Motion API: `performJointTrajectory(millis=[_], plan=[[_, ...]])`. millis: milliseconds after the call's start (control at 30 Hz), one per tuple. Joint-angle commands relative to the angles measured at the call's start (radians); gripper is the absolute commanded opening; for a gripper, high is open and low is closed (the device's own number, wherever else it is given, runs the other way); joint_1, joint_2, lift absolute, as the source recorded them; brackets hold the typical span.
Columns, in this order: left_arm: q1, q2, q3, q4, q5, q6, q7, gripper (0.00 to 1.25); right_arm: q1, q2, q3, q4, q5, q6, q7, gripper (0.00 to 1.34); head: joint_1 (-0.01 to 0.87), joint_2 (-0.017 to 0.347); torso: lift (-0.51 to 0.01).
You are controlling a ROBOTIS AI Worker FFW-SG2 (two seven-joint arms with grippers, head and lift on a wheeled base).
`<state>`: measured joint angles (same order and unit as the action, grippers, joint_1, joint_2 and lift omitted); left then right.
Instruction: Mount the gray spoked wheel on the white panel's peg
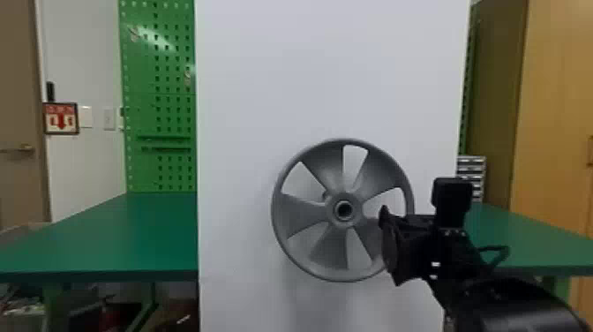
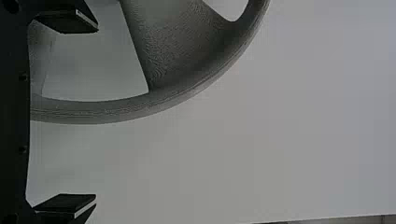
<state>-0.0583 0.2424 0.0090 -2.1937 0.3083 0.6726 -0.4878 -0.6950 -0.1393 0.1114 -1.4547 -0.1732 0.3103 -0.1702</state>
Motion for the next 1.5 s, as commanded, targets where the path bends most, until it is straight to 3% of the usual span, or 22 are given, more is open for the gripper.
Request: performJointTrajectory(millis=[0,200,367,567,1033,1467], plan=[[0.0,0.0,0.0,0.0,0.0,-0.001,0.0,0.68,0.0,0.0,0.001,-0.001,0.0,-0.002,0.0,1.34,0.123,-0.008,-0.398],[0.002,0.0,0.0,0.0,0.0,-0.001,0.0,0.68,0.012,0.003,0.001,-0.007,-0.006,-0.002,0.0,1.34,0.123,-0.008,-0.398],[0.003,0.0,0.003,0.0,0.0,-0.001,0.0,0.68,0.055,0.009,0.001,-0.059,-0.003,-0.002,-0.003,1.34,0.123,-0.008,-0.398],[0.005,0.0,0.006,0.0,0.0,-0.002,0.0,0.68,0.146,0.009,0.019,-0.154,0.009,-0.031,0.0,1.34,0.123,-0.008,-0.398],[0.009,-0.002,0.02,-0.001,0.003,-0.016,0.0,0.68,0.371,-0.005,0.05,-0.256,-0.008,-0.135,0.0,1.34,0.123,-0.008,-0.398],[0.006,-0.003,0.025,-0.001,-0.003,-0.028,0.0,0.68,0.577,0.035,0.011,-0.297,0.032,-0.258,-0.003,1.34,0.123,-0.008,-0.398]])
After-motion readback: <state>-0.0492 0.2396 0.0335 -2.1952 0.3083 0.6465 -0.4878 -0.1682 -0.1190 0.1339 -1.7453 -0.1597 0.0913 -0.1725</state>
